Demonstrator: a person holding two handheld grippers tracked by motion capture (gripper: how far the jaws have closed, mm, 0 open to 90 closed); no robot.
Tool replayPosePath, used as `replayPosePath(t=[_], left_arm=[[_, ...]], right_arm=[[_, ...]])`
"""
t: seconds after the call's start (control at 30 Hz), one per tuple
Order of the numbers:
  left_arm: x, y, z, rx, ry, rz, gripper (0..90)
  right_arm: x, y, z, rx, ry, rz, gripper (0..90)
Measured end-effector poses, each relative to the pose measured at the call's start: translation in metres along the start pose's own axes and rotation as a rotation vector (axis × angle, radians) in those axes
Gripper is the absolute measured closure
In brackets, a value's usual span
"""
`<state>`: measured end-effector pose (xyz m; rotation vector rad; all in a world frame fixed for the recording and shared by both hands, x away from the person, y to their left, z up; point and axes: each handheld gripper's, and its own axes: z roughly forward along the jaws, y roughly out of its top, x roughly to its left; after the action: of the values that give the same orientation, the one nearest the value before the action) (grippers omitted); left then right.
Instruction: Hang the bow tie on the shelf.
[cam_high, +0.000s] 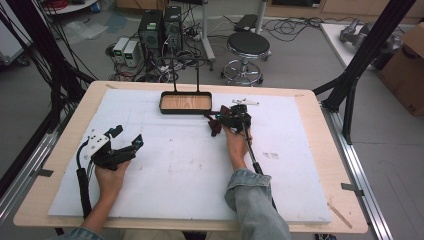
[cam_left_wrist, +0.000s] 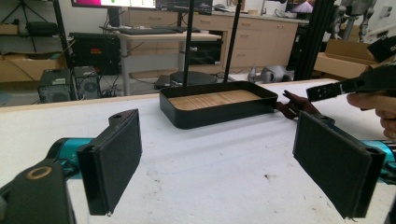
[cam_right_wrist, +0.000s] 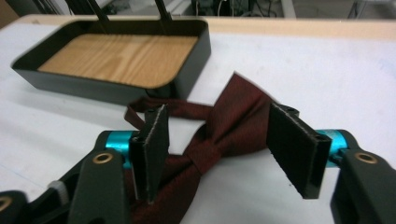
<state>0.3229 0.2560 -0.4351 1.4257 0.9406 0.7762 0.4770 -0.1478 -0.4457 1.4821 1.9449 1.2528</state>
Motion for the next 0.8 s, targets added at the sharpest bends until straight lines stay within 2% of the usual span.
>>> replayPosePath(t=[0.4, 0.47, 0.6, 0.8], left_arm=[[-0.001, 0.000, 0.000, 0.000, 0.000, 0.004, 15.8], [-0.001, 0.000, 0.000, 0.000, 0.000, 0.003, 15.8], [0.000, 0.000, 0.000, 0.000, -0.002, -0.001, 15.8], [0.000, 0.000, 0.000, 0.002, -0.002, 0.002, 15.8]], right_arm=[[-0.003, -0.001, 0.006, 0.043, 0.002, 0.041, 52.8], [0.001, 0.002, 0.010, 0.071, 0.004, 0.060, 54.6], [0.005, 0.002, 0.013, 0.081, -0.004, 0.058, 57.9], [0.005, 0.003, 0.012, 0.090, 0.016, 0.073, 72.6]])
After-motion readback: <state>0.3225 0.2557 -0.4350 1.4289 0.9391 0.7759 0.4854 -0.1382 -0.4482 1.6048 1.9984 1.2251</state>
